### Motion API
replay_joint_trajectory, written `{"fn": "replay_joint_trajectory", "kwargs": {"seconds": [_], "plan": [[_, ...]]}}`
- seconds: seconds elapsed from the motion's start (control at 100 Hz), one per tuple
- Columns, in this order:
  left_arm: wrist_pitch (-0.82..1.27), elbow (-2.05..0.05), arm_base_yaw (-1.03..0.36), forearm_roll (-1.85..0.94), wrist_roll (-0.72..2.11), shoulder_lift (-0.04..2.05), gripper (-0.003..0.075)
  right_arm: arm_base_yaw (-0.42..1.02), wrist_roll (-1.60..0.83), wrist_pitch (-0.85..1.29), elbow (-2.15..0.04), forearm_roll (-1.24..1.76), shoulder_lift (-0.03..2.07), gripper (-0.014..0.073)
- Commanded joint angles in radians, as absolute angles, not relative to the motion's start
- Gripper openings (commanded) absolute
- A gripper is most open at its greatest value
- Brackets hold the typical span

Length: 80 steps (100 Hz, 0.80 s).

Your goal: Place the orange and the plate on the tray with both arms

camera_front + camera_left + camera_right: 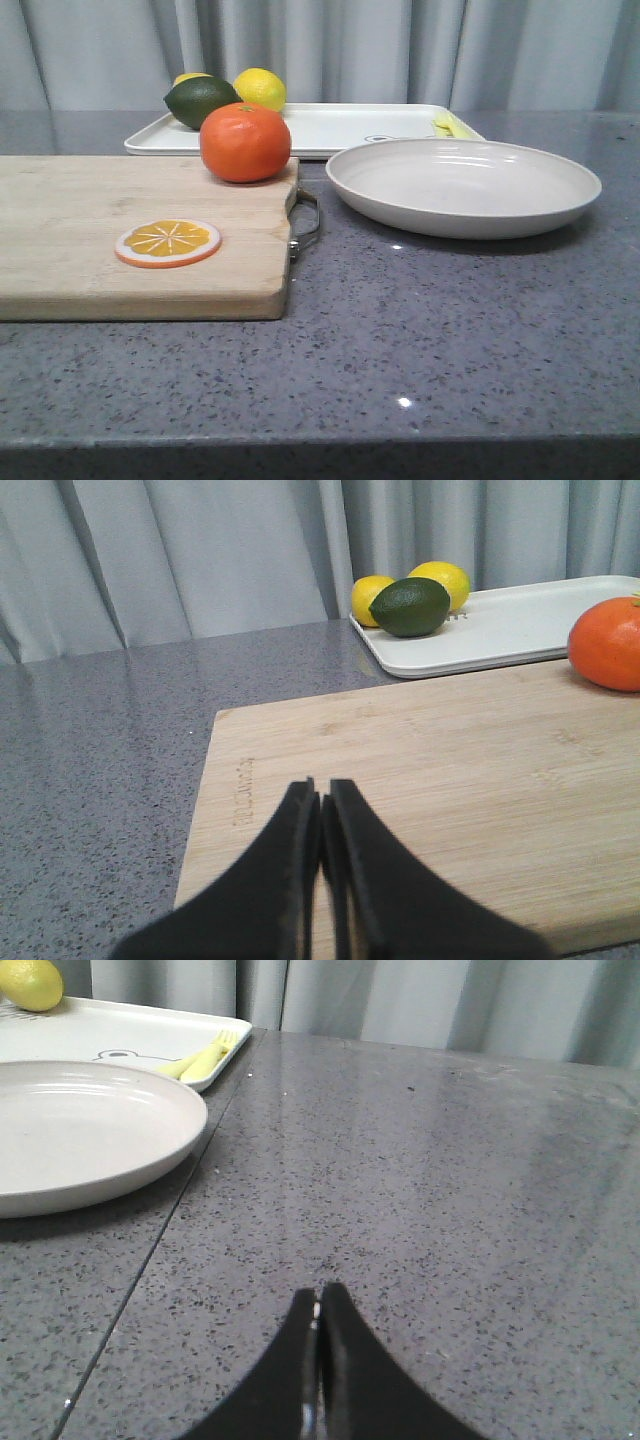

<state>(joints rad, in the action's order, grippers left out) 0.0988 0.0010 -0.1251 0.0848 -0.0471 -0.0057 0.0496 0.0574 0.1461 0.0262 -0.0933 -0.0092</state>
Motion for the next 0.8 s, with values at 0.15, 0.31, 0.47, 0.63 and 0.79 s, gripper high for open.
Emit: {"fn": "replay_joint_trajectory", "kwargs": {"seconds": [0.15,0.31,0.47,0.63,0.79], "plan": [[0.02,0.009,-0.123,0.084,-0.055,-0.038,-0.002,0.049,0.056,0.061,0.007,-0.101,-0.023,-0.0102],[0.02,0.009,-0.123,0.084,-0.055,-0.038,-0.002,0.049,0.056,0.061,0.007,-0.101,-0.023,-0.0102],[0.02,0.009,-0.123,0.084,-0.055,-0.038,-0.002,0.049,0.055,0.061,0.007,-0.102,-0.023,-0.0102],[0.016,0.009,-0.123,0.083,-0.055,-0.038,-0.002,0.049,0.055,0.038,0.007,-0.102,-0.023,-0.0102],[0.0,0.009,-0.123,0.019,-0.055,-0.038,-0.002,0.049,0.055,-0.078,0.005,-0.101,-0.023,-0.0102]]}}
